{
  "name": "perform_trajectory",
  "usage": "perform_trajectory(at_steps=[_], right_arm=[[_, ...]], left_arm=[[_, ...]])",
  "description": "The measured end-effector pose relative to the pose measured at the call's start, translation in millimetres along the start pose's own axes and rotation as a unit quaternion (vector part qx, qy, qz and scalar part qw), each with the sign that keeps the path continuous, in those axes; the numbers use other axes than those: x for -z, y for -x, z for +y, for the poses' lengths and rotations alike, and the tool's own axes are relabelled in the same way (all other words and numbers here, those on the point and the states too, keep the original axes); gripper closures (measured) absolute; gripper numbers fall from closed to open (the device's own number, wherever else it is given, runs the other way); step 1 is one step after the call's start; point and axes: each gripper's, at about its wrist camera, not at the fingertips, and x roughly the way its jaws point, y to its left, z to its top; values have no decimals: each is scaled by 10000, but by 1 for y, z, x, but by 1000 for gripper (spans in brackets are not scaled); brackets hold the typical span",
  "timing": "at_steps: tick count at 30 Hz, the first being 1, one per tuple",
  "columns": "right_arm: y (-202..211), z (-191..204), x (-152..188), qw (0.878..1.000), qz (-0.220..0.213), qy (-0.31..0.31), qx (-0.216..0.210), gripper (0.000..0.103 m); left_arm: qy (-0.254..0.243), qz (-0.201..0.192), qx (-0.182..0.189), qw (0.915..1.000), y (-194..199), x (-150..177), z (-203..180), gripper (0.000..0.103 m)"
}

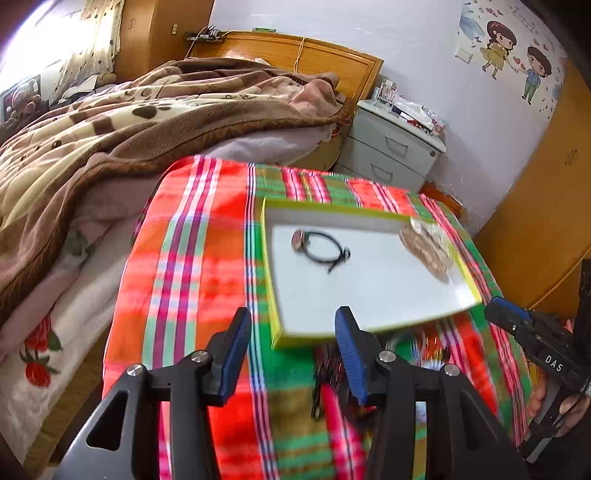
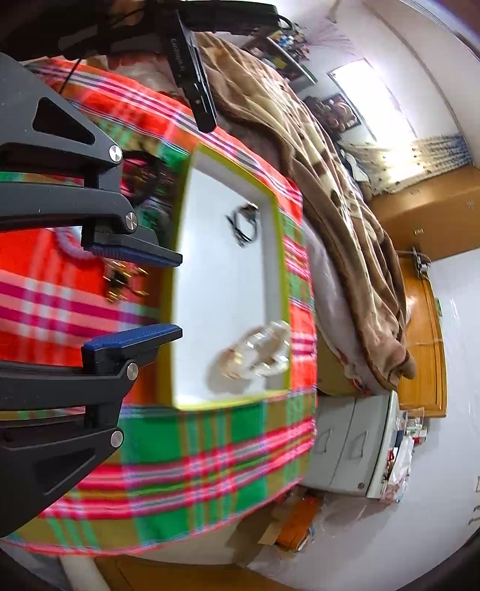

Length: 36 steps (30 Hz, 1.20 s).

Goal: Organize jewelry
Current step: 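Open both grippers and withdraw them from the box toward the jewelry, then grasp the light blue coil hair tie with the right gripper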

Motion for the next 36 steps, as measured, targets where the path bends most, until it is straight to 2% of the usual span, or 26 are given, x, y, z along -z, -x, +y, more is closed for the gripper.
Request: perform_trajectory(at_steps=[4, 7, 8, 19, 23, 27, 29, 32, 36], right_arm=[[2, 11, 20, 9999, 54, 128, -31, 70], [0, 15, 28, 9998, 101, 146, -115, 58], [-1, 17, 31, 9997, 118, 143, -131, 57], [-18, 35, 48, 9991, 376, 210, 49, 57], [-22, 37, 49, 9988, 405, 251, 148, 57], [-25, 39, 49, 9985, 412, 299, 211, 69], [-27, 40, 50, 9983, 439, 325, 201, 82], [-27, 41, 50, 9981, 443, 351, 227, 90], [-25, 36, 50, 9988, 391, 248, 169, 93]], left_arm=[[-1, 217, -77, 9997, 5, 24, 5, 51], [88, 345, -33, 9994, 8, 39, 10, 51], [151, 409, -11, 9990, 8, 44, 12, 51], [107, 707, 223, 9972, 10, 78, 7, 52], [95, 655, 264, 9975, 12, 80, 6, 52], [88, 579, 356, 9977, 14, 80, 4, 52], [86, 560, 359, 9977, 13, 79, 3, 52], [30, 583, 320, 9978, 13, 79, 1, 51], [79, 685, 311, 9971, 9, 79, -1, 51]])
